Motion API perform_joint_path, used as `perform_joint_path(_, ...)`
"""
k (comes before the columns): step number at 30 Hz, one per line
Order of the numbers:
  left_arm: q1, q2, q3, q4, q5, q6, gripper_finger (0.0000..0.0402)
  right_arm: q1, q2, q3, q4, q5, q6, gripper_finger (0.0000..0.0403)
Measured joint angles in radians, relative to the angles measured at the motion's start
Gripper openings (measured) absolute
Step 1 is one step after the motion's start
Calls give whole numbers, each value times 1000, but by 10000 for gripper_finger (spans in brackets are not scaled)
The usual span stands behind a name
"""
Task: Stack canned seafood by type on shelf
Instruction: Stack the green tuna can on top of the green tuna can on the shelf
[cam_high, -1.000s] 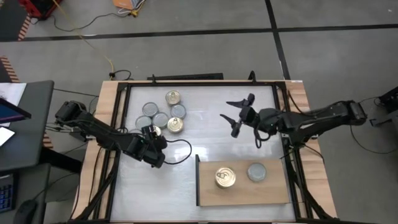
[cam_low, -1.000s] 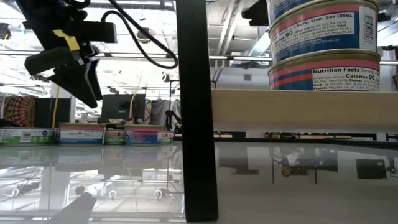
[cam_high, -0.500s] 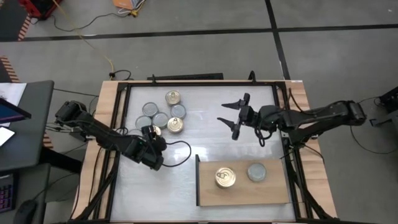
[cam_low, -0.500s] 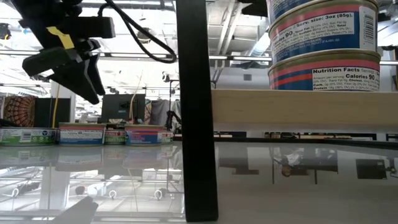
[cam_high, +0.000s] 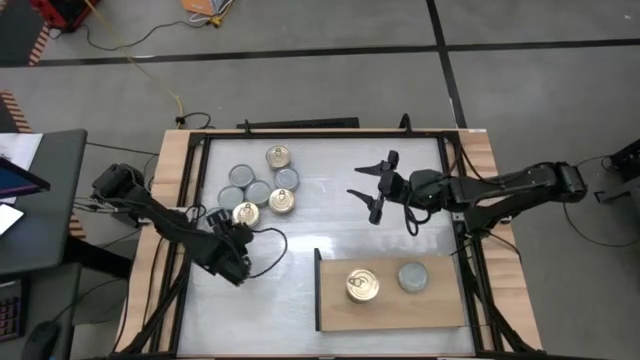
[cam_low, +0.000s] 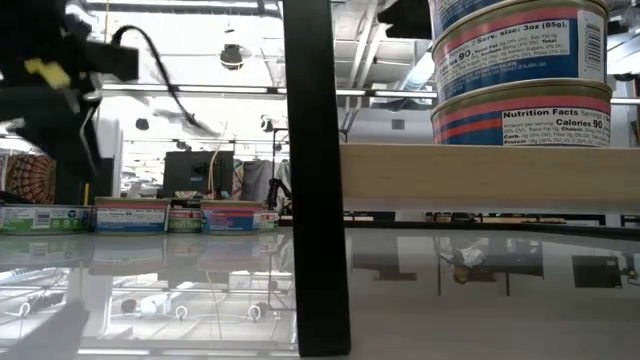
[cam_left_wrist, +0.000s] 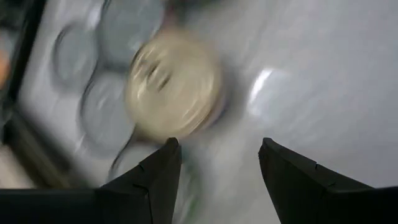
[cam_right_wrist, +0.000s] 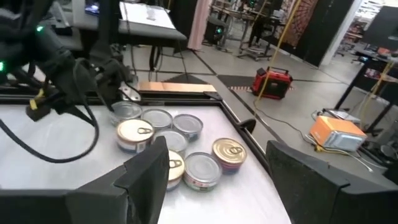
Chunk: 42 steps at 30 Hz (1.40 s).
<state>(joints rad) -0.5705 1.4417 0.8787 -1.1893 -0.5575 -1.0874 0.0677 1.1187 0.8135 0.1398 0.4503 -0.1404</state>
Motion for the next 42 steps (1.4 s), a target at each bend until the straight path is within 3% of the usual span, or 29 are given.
perform_joint_path(6,21,155,0,-127,158,-70,205,4,0,0,-6,-2,1,295)
perform_joint_path(14,-6,280,-1,-123,169,-36,179,23,0,0,0,-4,0,295)
perform_joint_path(21,-26,138,-137,14,191,-98,137,32,0,0,9,-5,-3,295)
perform_joint_path(30,-26,-111,-267,82,195,-122,124,31,0,0,21,-5,1,295)
perform_joint_path(33,-25,-128,-290,144,229,-73,92,31,0,0,21,-5,1,295)
perform_joint_path(37,-26,-111,-306,254,280,-1,18,31,0,0,22,-5,0,295)
perform_joint_path(42,-25,-84,-278,244,287,-42,6,31,0,0,20,-8,0,295)
